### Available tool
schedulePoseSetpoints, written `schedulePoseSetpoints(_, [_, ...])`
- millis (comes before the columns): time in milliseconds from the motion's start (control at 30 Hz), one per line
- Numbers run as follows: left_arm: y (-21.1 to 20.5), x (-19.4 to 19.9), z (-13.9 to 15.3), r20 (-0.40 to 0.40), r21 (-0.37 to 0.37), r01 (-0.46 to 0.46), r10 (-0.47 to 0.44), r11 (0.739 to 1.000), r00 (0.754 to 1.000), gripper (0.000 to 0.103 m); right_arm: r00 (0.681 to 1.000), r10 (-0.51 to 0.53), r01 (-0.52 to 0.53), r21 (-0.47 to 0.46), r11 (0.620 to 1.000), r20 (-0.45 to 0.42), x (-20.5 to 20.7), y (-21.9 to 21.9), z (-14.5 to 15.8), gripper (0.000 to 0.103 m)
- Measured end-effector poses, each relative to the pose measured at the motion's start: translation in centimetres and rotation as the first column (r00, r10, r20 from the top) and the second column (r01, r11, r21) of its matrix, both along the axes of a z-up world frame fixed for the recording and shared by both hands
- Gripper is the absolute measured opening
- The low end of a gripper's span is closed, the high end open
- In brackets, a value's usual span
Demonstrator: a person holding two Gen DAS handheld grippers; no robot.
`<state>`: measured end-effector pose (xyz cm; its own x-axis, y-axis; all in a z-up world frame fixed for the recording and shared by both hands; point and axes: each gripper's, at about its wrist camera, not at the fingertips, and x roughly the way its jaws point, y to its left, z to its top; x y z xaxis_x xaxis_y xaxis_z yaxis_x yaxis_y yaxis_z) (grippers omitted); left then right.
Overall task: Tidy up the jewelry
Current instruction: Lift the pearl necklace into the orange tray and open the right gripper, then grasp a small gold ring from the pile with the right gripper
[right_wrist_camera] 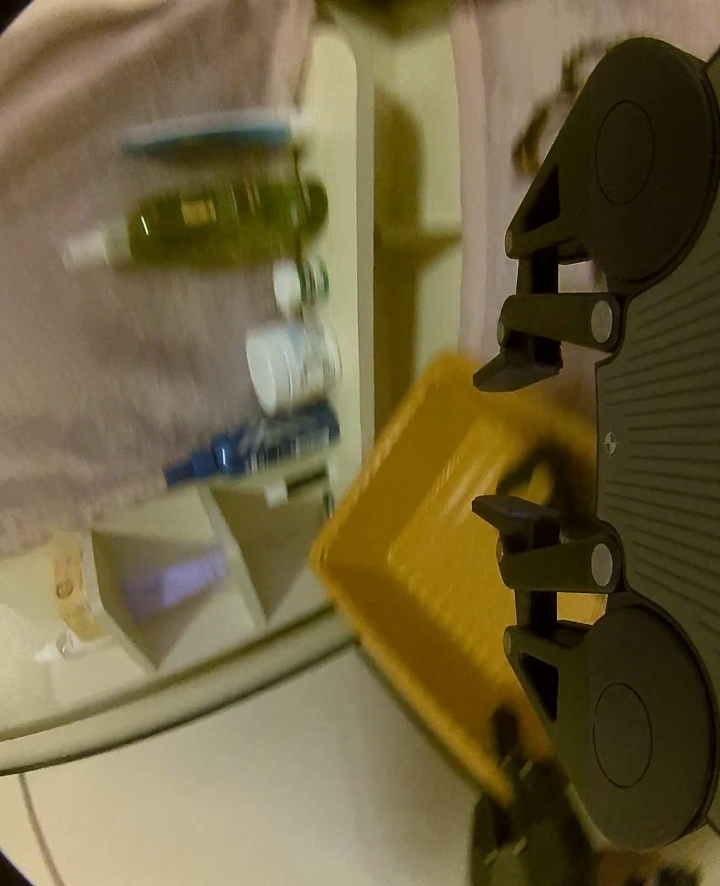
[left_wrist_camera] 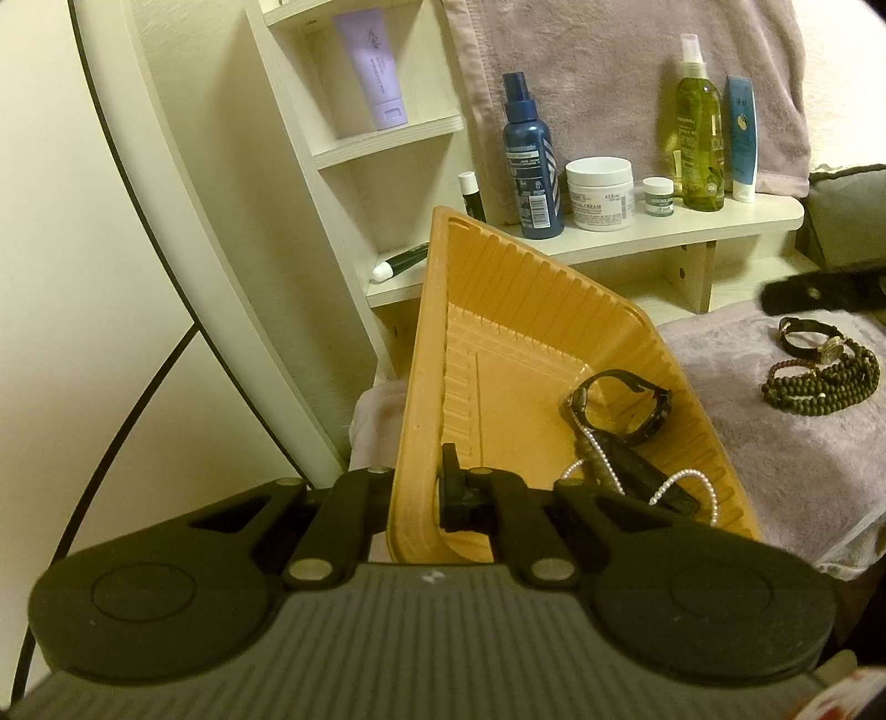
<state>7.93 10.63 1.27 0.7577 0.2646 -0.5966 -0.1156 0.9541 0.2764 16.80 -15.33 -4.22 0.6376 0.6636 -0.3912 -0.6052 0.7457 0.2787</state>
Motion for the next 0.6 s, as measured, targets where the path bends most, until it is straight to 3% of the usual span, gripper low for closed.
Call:
schedulePoseSetpoints(333, [0.1,-0.1,0.0,-0.002,0.003,0.002,-0.002,1.000,1.000,0.004,0.980,-0.186,0.196,-0.190,0.962,0.070,-1.4,-4.8,-3.5,0.042])
schedulePoseSetpoints(600, [0.1,-0.1,-0.1,-0.006,0.008,0.000,0.000,1.000,1.000,0.004,0.967,-0.240,0.253,-0.295,0.922,0.079,-1.0,-7.2,-6.1,0.043])
